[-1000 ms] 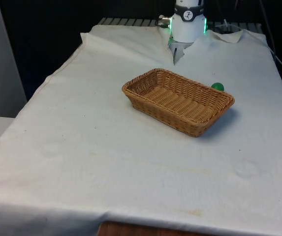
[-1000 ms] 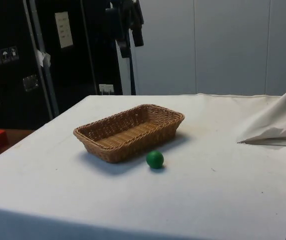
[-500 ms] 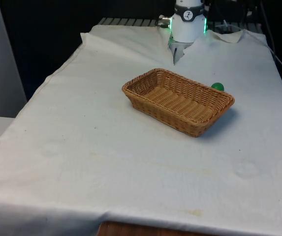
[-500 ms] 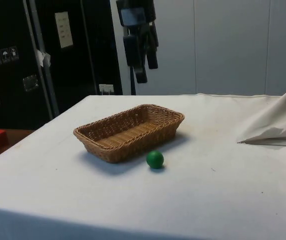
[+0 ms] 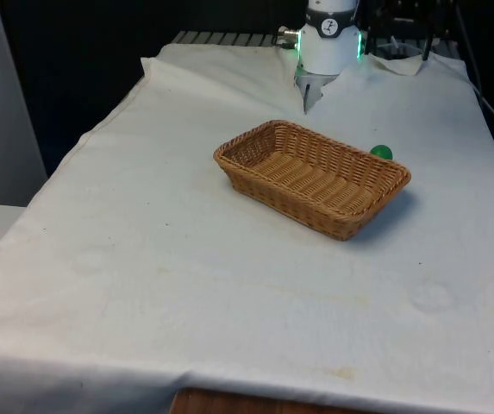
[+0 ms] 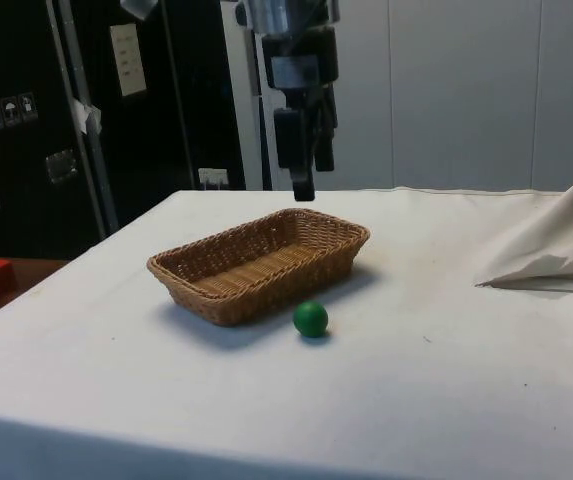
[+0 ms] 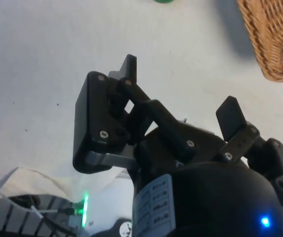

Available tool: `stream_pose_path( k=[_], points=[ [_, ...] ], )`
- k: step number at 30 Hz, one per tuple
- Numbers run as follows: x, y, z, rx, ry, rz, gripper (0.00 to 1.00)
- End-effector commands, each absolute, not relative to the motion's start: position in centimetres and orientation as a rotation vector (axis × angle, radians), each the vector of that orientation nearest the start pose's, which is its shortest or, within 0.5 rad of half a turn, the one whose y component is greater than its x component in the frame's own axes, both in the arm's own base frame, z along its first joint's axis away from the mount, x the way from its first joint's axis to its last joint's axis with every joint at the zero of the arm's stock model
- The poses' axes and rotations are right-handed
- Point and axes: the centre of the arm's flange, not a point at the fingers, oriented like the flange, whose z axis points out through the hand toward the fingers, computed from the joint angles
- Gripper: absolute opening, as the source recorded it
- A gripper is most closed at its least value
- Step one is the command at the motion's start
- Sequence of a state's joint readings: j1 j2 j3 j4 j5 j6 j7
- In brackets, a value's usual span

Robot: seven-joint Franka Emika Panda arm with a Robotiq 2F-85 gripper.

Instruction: Pick up the ball and place it into the basket.

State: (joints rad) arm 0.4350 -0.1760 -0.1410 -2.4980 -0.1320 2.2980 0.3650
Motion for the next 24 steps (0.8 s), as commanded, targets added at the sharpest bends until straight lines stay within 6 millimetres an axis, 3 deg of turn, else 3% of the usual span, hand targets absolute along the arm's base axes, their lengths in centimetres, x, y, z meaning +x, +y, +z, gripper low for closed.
stream_pose_path(
  k=[1, 14, 24],
  points=[
    [42.6, 12.9, 34.5, -3.205, -0.028, -0.026, 1.0],
    [41.9, 12.7, 31.7, -3.147, 0.001, -0.079, 1.0],
    [43.7, 13.1, 28.1, -3.14, 0.043, -0.075, 1.0]
  ],
)
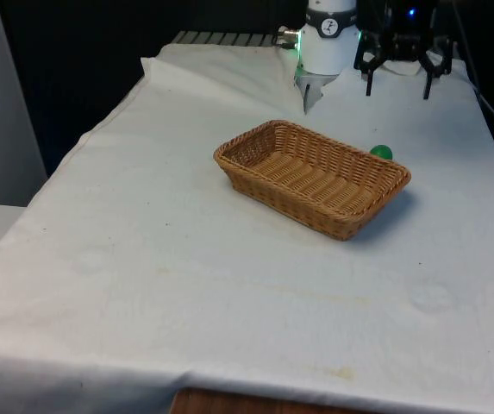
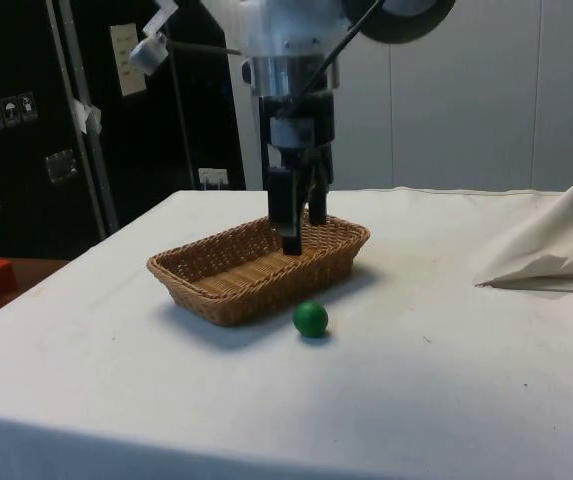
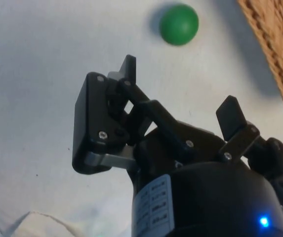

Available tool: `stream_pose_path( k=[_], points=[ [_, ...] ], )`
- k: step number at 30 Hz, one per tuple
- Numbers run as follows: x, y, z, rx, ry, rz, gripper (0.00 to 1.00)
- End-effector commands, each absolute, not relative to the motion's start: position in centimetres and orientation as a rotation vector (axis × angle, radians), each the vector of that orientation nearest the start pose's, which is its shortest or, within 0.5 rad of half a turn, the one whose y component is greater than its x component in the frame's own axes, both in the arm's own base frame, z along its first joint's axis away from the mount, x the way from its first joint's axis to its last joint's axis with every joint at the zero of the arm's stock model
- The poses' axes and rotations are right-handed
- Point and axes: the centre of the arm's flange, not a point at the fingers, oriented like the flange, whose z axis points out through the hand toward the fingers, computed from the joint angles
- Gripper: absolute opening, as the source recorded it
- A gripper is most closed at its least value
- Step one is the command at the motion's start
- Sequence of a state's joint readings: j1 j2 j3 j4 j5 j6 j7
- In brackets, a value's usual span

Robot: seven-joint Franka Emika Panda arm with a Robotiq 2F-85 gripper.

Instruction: Pick up the ball and place it into the basket.

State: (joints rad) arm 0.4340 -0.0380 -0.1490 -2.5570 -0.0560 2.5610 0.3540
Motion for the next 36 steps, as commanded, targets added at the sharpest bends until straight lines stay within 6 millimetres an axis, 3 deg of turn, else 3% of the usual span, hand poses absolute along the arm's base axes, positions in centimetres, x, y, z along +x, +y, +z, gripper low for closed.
stream_pose_path(
  k=[1, 2, 9, 20, 26, 36],
  points=[
    [43.9, 13.2, 27.8, -3.14, 0.047, -0.074, 1.0],
    [43.7, 13.0, 28.1, -3.152, 0.039, -0.074, 1.0],
    [44.3, 13.6, 24.7, -3.137, 0.063, -0.064, 1.0],
    [44.2, 13.7, 21.6, -3.14, 0.065, -0.063, 1.0],
    [44.1, 11.9, 19.7, -3.145, 0.046, -0.063, 1.0],
    [43.9, 10.0, 18.7, -3.172, 0.01, -0.033, 1.0]
  ],
)
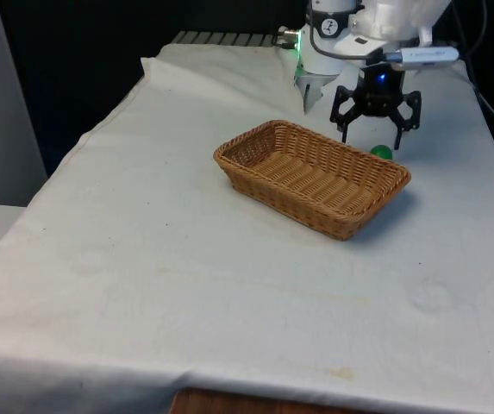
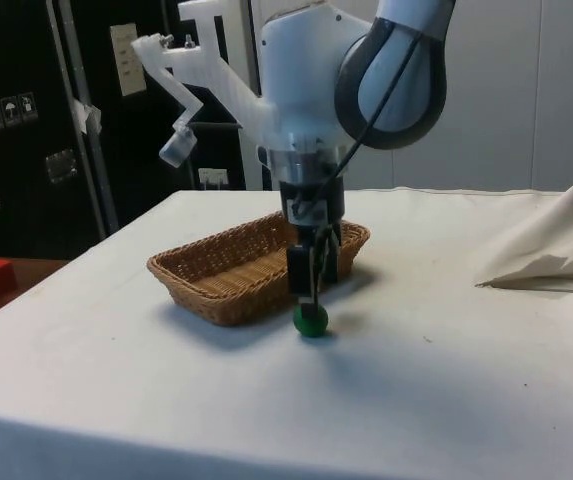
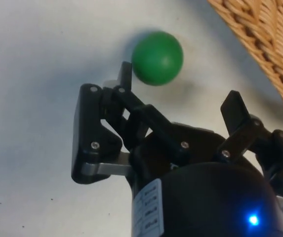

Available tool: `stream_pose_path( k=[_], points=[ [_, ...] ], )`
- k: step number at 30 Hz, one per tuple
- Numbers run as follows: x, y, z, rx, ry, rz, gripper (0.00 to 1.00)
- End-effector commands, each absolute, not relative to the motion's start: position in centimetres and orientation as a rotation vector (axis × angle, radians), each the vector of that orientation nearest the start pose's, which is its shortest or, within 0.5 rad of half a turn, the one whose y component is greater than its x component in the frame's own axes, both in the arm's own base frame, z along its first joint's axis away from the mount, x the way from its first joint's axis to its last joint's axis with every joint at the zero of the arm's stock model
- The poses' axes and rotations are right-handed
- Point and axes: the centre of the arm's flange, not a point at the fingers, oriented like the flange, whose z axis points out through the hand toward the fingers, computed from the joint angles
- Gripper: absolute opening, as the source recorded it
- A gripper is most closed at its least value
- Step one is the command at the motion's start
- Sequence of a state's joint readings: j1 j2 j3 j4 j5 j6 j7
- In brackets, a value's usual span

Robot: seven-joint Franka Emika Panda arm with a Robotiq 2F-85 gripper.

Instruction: Pick up the ball and place it into the basket.

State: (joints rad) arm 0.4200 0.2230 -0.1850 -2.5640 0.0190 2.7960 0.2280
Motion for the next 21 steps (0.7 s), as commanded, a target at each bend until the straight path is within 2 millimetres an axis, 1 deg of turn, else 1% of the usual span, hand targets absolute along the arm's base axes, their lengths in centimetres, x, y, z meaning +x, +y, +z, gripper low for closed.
stream_pose_path(
  k=[1, 9, 18, 21],
  points=[
    [43.9, 10.1, 18.5, -3.161, -0.003, -0.044, 1.0],
    [44.7, 9.9, 17.8, -3.172, -0.018, -0.061, 1.0],
    [44.7, 10.0, 17.4, -3.181, -0.024, -0.054, 1.0],
    [44.7, 10.3, 17.2, -3.177, -0.023, -0.063, 1.0]
  ],
)
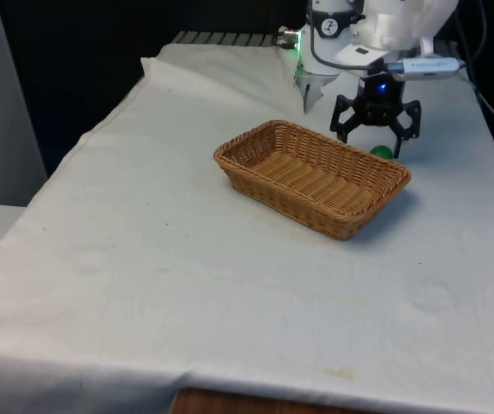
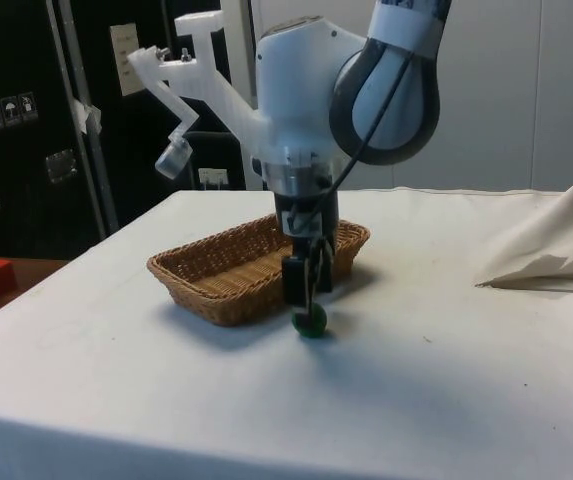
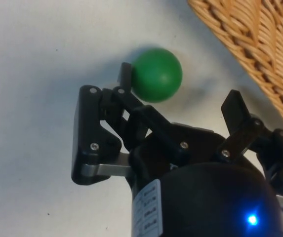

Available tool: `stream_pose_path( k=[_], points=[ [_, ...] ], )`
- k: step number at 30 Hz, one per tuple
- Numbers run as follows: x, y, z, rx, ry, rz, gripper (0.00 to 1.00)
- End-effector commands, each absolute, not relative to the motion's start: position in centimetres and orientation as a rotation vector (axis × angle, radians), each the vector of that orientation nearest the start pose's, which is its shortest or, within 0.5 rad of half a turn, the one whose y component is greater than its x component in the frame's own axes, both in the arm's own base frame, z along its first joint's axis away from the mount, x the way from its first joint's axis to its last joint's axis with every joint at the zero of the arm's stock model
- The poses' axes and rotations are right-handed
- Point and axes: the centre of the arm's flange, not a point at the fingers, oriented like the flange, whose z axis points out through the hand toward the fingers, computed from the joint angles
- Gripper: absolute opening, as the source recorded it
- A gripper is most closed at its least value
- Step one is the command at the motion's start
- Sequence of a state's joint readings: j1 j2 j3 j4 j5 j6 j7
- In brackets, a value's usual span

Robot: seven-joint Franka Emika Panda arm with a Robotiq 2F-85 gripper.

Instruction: Pick up the ball and place it into the basket.

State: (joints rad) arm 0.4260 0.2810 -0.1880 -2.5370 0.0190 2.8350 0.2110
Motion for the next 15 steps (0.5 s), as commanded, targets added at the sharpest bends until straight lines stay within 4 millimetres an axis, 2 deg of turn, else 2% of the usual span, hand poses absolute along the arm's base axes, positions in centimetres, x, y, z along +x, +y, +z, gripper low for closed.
stream_pose_path(
  k=[1, 9, 11, 13, 14, 15],
  points=[
    [44.63, 10.42, 17.16, -3.178, -0.024, -0.061, 1.0],
    [44.56, 10.79, 17.12, -3.176, -0.032, -0.059, 0.98],
    [44.53, 10.83, 17.07, -3.176, -0.032, -0.058, 0.83],
    [44.56, 10.88, 17.1, -3.176, -0.032, -0.059, 0.63],
    [44.56, 10.88, 17.1, -3.176, -0.032, -0.059, 0.43],
    [44.56, 10.88, 17.1, -3.176, -0.032, -0.059, 0.33]
  ],
)
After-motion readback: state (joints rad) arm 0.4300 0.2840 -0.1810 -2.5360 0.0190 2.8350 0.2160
